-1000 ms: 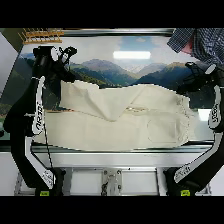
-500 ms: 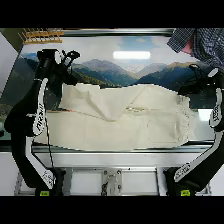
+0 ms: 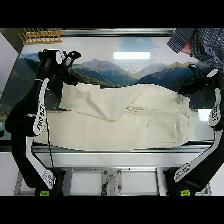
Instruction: Fold the clothes and pants, and hang the long-sleeved shirts on hangers.
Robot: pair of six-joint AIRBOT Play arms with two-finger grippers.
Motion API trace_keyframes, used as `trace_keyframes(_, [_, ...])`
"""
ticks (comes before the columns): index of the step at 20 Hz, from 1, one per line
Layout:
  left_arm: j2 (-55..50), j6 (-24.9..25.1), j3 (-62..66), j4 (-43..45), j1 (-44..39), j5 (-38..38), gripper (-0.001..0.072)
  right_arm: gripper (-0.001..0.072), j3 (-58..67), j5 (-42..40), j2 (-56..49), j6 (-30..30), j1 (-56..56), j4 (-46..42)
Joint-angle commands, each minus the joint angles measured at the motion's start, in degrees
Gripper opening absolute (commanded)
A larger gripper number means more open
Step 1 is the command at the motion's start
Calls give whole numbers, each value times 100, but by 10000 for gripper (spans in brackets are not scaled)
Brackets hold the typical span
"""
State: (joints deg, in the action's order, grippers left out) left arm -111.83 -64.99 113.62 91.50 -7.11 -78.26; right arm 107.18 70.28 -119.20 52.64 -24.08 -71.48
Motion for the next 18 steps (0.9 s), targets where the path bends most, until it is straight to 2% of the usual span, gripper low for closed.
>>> trace_keyframes(1, [4, 2, 0, 0, -4, -11, 7, 384, -2, 483, -11, 4, 24, -24])
trace_keyframes(2, [4, 2, 0, 0, -2, -24, 7, 524, -2, 640, -11, 4, 24, -28])
trace_keyframes(3, [4, 2, 0, 2, -2, -24, 7, 542, -2, 765, -11, 2, 24, -33])
trace_keyframes(7, [4, 2, 0, 0, -2, -22, 7, 239, -2, 774, -11, 2, 66, -46])
trace_keyframes(8, [4, 2, 0, 2, -2, -15, 7, 109, -2, 763, -11, 2, 90, -26])
trace_keyframes(9, [4, 2, 0, 2, 11, -11, 7, 29, -2, 691, -2, 15, 109, -42])
trace_keyframes(13, [144, -83, 4, 55, 142, 249, 6, 29, 2, 310, 361, 389, 188, -470])
trace_keyframes(16, [542, -476, 0, 59, 398, 809, 5, 28, 0, 330, 846, 678, 216, -1097])
trace_keyframes(18, [868, -835, -81, 369, 529, 1119, 4, 27, -2, 365, 1198, 774, 212, -1176])
